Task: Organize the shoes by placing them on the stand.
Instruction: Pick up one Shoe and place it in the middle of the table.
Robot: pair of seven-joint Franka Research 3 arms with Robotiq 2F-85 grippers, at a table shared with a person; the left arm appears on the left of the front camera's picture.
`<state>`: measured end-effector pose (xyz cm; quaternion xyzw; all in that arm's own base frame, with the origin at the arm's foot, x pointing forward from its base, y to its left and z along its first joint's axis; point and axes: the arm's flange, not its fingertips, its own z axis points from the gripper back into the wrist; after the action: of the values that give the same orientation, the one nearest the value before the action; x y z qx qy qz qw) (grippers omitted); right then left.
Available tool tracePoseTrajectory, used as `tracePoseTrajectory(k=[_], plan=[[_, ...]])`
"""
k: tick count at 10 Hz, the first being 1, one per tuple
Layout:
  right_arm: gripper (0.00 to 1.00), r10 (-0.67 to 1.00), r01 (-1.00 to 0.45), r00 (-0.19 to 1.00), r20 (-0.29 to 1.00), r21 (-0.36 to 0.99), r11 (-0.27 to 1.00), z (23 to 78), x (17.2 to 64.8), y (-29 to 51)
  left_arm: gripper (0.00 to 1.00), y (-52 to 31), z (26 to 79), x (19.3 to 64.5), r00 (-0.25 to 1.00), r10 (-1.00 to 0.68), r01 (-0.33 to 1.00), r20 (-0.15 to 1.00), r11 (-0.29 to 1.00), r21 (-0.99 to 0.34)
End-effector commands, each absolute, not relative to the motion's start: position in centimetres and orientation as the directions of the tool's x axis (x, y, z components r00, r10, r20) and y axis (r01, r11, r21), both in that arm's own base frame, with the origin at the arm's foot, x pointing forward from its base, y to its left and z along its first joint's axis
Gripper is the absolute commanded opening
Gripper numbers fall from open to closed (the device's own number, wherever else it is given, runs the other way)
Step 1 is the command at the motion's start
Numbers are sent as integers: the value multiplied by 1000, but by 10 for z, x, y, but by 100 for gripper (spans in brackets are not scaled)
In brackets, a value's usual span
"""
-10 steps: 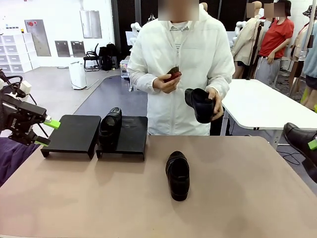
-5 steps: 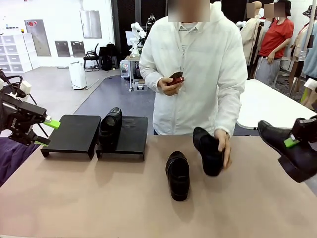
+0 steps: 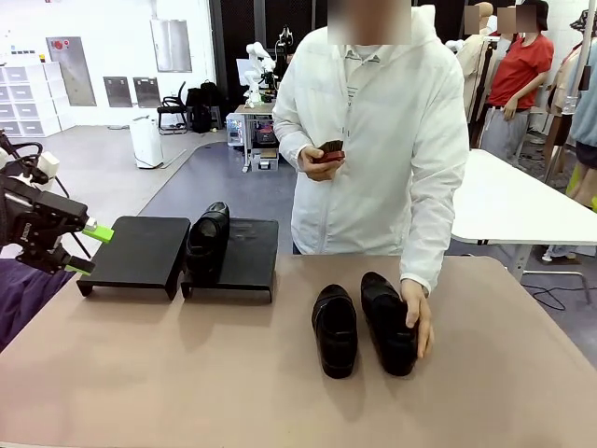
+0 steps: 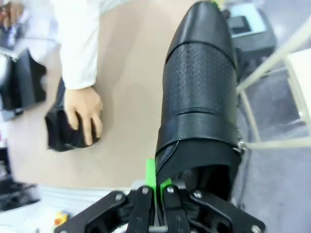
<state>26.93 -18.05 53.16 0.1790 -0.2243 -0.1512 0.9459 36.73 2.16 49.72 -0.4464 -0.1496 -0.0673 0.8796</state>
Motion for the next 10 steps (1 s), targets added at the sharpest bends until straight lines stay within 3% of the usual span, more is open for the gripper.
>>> tracePoseTrajectory(k=[1, 6, 8, 10], plan=[[0, -429, 259, 833, 349, 440, 860, 530, 263, -184, 98, 22, 499, 366, 949, 13, 247, 316, 593, -766], [0, -365, 174, 854, 370, 458, 872, 532, 277, -168, 98, 22, 499, 366, 949, 13, 247, 316, 593, -766], [0, -229, 32, 902, 366, 472, 881, 551, 276, -106, 98, 22, 499, 366, 949, 13, 247, 316, 593, -766], [0, -254, -14, 855, 452, 510, 860, 575, 276, -2, 98, 22, 499, 366, 949, 13, 247, 316, 593, -766]])
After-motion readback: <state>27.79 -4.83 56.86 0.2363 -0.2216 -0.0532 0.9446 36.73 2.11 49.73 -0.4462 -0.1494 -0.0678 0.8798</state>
